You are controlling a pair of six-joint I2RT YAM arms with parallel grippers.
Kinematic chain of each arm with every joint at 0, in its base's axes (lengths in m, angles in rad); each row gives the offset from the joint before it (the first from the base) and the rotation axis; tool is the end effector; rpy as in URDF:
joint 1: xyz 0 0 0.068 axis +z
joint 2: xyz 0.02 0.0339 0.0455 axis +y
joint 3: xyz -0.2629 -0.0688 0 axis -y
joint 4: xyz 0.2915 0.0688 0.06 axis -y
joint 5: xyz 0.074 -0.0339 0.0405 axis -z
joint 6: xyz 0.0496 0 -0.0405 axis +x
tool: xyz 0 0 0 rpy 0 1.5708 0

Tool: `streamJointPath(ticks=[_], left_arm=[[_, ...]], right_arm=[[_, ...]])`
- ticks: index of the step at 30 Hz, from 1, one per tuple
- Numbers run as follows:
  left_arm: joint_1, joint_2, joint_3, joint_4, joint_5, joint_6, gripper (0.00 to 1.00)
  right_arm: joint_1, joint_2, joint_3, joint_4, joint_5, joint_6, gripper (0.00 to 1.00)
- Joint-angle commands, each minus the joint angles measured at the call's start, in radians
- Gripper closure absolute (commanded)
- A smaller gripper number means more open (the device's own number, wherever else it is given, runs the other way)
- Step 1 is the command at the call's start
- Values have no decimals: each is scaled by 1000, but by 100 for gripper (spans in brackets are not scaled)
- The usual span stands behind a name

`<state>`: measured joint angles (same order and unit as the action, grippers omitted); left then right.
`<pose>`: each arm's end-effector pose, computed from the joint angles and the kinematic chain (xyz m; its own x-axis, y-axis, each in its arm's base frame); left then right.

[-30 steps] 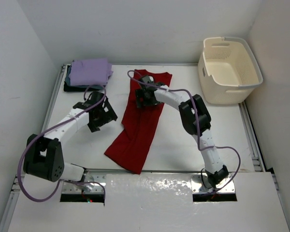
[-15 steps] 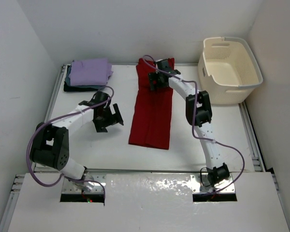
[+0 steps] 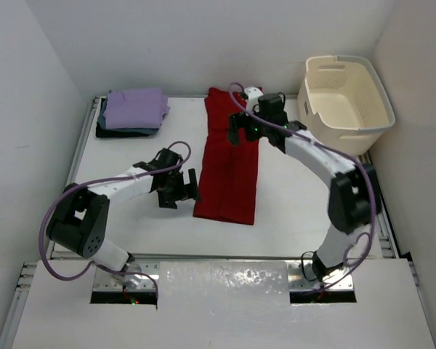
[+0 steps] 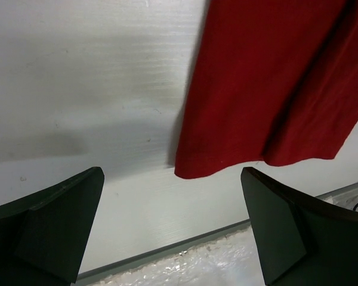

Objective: Fold and stack the t-shirts
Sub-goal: Grab the bottom of the folded rectangular tshirt with both arms

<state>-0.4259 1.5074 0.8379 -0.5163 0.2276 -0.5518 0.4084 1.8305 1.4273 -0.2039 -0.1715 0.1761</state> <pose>0.2823 -0.1404 0.1286 -0.9702 -0.1207 -0.2102 -0.0340 0.9264 -0.3750 0.4372 0.1984 0.2383 -0.6066 -0.0744 -0.7915 -0.4202 0.8752 0.2397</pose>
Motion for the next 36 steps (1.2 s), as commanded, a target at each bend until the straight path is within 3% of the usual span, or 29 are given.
streamJointPath(ticks=[1, 7, 14, 15, 21, 26, 28, 29, 33, 36], left_arm=[[-33, 0, -29, 85, 44, -11, 0], [-40, 17, -129, 157, 73, -20, 1], [-42, 54, -172, 248, 85, -22, 24], [-42, 57, -178, 249, 82, -28, 32], [-63, 53, -224, 275, 75, -45, 49], [-63, 94, -230, 297, 73, -53, 65], [-62, 112, -224, 305, 75, -50, 68], [-62, 119, -218, 300, 73, -50, 78], [-63, 120, -207, 291, 70, -50, 99], [-63, 106, -209, 276, 65, -53, 100]], right_arm=[[24, -184, -286, 135, -7, 80, 1], [67, -413, -689, 103, 56, 275, 1], [115, -534, -884, 109, -23, 453, 1], [115, -537, -912, 121, -45, 465, 1], [118, -560, -956, 75, -19, 531, 1], [118, -567, -996, 133, -48, 580, 2], [116, -554, -1004, 144, -52, 594, 5], [116, -550, -1005, 149, -57, 599, 7], [118, -531, -1012, 172, -62, 625, 19], [118, -505, -1015, 191, -66, 649, 26]])
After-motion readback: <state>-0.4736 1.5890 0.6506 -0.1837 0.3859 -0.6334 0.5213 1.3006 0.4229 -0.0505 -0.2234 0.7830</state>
